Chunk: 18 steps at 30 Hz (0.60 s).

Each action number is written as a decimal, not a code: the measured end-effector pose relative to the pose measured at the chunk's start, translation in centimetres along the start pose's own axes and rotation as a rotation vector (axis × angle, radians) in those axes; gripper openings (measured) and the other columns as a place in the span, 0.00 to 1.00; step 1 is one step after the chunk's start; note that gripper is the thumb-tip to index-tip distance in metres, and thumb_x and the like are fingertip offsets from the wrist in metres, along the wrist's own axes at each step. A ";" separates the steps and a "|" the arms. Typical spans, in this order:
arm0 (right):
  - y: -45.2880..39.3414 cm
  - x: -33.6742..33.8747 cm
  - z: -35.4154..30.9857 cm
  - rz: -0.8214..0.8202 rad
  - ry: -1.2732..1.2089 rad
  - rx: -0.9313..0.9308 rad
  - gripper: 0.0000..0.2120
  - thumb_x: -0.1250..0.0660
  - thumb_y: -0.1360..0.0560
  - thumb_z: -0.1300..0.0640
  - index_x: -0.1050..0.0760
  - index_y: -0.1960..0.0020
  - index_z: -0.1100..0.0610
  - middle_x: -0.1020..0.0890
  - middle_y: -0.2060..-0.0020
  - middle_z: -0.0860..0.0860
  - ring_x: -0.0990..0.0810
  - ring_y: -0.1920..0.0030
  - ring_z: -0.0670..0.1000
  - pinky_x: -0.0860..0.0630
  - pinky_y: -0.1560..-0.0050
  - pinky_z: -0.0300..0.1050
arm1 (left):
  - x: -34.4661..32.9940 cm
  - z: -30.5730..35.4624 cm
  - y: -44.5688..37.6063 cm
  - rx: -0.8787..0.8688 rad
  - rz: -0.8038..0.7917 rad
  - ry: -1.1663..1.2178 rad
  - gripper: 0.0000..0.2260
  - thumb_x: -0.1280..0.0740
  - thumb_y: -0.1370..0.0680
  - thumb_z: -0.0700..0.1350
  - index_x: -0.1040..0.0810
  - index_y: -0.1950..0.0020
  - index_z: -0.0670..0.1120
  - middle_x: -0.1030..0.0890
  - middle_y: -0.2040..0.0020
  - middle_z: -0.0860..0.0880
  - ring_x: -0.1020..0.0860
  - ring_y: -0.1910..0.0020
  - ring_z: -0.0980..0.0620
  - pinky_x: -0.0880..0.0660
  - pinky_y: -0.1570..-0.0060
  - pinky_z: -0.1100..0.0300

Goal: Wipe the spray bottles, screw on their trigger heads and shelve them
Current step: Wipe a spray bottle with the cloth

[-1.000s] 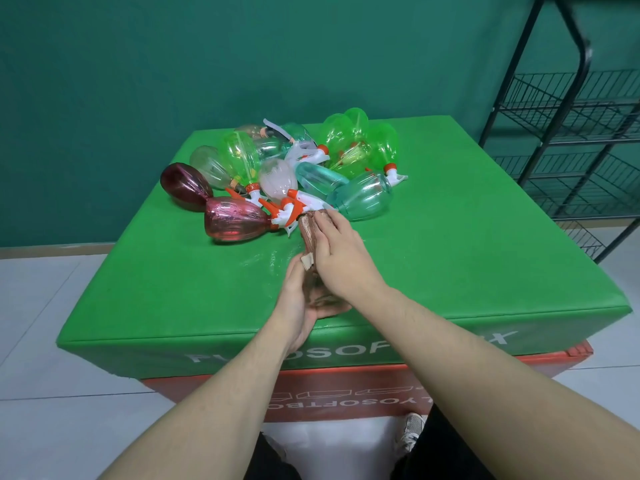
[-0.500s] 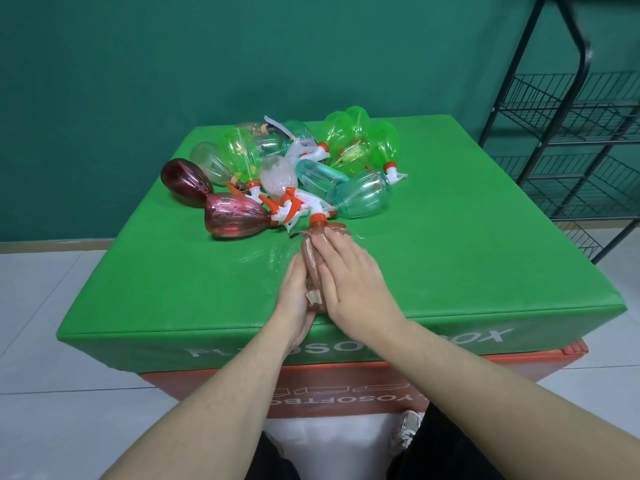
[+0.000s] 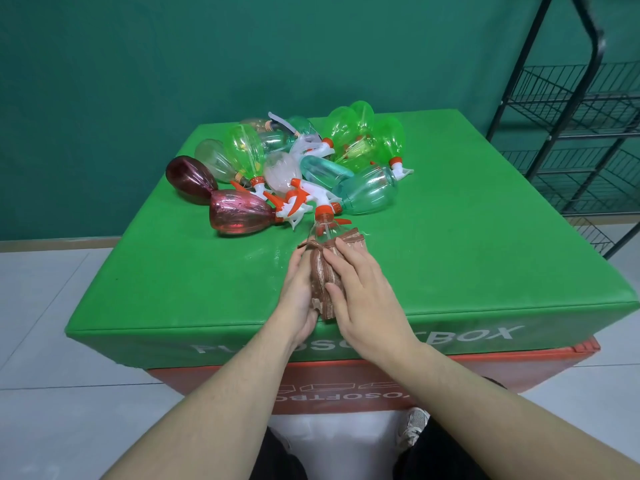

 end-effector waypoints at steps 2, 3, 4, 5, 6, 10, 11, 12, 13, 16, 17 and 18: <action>-0.7 -0.2 -0.5 -0.013 0.006 -0.005 0.24 0.48 0.17 0.51 0.35 0.23 0.57 0.36 0.22 0.54 0.41 0.21 0.58 0.41 0.22 0.58 | 0.0 0.0 -0.1 0.004 -0.006 0.013 0.24 0.31 0.18 0.54 0.28 0.25 0.44 0.17 0.35 0.42 0.18 0.37 0.45 0.23 0.34 0.50; -1.1 -0.2 -0.8 -0.015 0.018 0.000 0.25 0.49 0.17 0.51 0.35 0.23 0.58 0.36 0.22 0.55 0.42 0.21 0.59 0.42 0.22 0.58 | 0.0 0.0 -0.2 0.010 -0.019 0.021 0.29 0.29 0.21 0.58 0.29 0.24 0.45 0.19 0.33 0.42 0.20 0.34 0.46 0.25 0.31 0.50; -1.6 -0.2 -1.1 -0.016 0.032 0.005 0.25 0.50 0.17 0.51 0.35 0.23 0.59 0.36 0.22 0.56 0.43 0.21 0.59 0.42 0.22 0.58 | -0.1 0.0 -0.3 0.026 -0.032 0.029 0.32 0.28 0.23 0.60 0.29 0.23 0.46 0.20 0.31 0.43 0.21 0.32 0.47 0.25 0.31 0.51; -2.1 -0.2 -1.3 -0.014 0.044 0.008 0.26 0.51 0.17 0.52 0.34 0.23 0.60 0.35 0.23 0.56 0.42 0.21 0.59 0.43 0.21 0.58 | -0.1 0.0 -0.3 0.035 -0.036 0.035 0.32 0.29 0.22 0.62 0.29 0.23 0.47 0.20 0.30 0.44 0.21 0.32 0.48 0.23 0.33 0.53; -2.6 0.0 -1.5 -0.005 0.050 0.011 0.26 0.51 0.17 0.52 0.34 0.23 0.61 0.34 0.23 0.57 0.42 0.21 0.59 0.44 0.21 0.57 | -0.1 0.0 -0.2 0.038 -0.036 0.043 0.30 0.31 0.21 0.61 0.29 0.23 0.47 0.20 0.30 0.44 0.21 0.32 0.49 0.21 0.37 0.55; -5.0 0.4 -1.5 0.001 0.016 -0.005 0.26 0.51 0.18 0.53 0.31 0.25 0.62 0.31 0.25 0.58 0.37 0.24 0.56 0.47 0.20 0.49 | -0.5 0.4 0.3 0.049 -0.081 0.086 0.21 0.38 0.16 0.56 0.29 0.23 0.52 0.20 0.31 0.48 0.20 0.33 0.51 0.18 0.49 0.54; -5.6 0.4 -1.4 -0.013 -0.005 -0.024 0.25 0.50 0.18 0.54 0.31 0.25 0.63 0.31 0.25 0.58 0.37 0.24 0.56 0.47 0.21 0.47 | -0.6 0.6 0.5 0.054 -0.077 0.085 0.22 0.37 0.17 0.56 0.29 0.24 0.54 0.19 0.32 0.49 0.19 0.35 0.51 0.18 0.50 0.52; -6.2 0.3 -1.1 -0.032 -0.027 -0.048 0.24 0.49 0.17 0.54 0.32 0.25 0.62 0.32 0.25 0.59 0.37 0.24 0.57 0.47 0.21 0.47 | -0.8 0.7 0.7 0.062 -0.074 0.088 0.22 0.36 0.19 0.56 0.29 0.25 0.55 0.18 0.33 0.49 0.18 0.37 0.51 0.18 0.52 0.49; -6.7 0.2 -0.8 -0.057 -0.048 -0.078 0.24 0.48 0.17 0.55 0.33 0.24 0.62 0.34 0.24 0.58 0.37 0.24 0.57 0.46 0.21 0.47 | -0.8 0.6 0.7 0.062 -0.075 0.089 0.23 0.35 0.20 0.56 0.29 0.25 0.55 0.17 0.34 0.50 0.17 0.39 0.51 0.18 0.53 0.47; -8.1 0.2 0.0 -0.102 -0.109 -0.189 0.22 0.47 0.15 0.55 0.35 0.22 0.56 0.40 0.21 0.55 0.40 0.24 0.59 0.45 0.22 0.52 | -0.8 0.6 0.6 0.055 -0.092 0.090 0.19 0.37 0.17 0.52 0.30 0.25 0.55 0.17 0.35 0.48 0.16 0.42 0.47 0.18 0.51 0.43; -8.3 0.1 0.2 -0.111 -0.131 -0.220 0.22 0.48 0.15 0.54 0.36 0.22 0.54 0.41 0.21 0.53 0.40 0.24 0.59 0.45 0.22 0.53 | -0.7 0.5 0.6 0.052 -0.090 0.098 0.18 0.38 0.16 0.51 0.30 0.25 0.54 0.17 0.36 0.47 0.16 0.42 0.46 0.19 0.50 0.43; -8.4 0.1 0.3 -0.117 -0.153 -0.239 0.22 0.48 0.15 0.54 0.36 0.21 0.54 0.42 0.21 0.52 0.40 0.24 0.58 0.45 0.22 0.52 | -0.6 0.5 0.7 0.050 -0.087 0.108 0.18 0.38 0.15 0.51 0.30 0.25 0.54 0.16 0.36 0.46 0.16 0.42 0.46 0.19 0.50 0.43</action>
Point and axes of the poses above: each hand's wrist, its own y-axis away from the middle knuckle, its own x-axis out of the back of the hand, z = x × y, the point moved 5 cm from there along -y, towards the middle knuckle
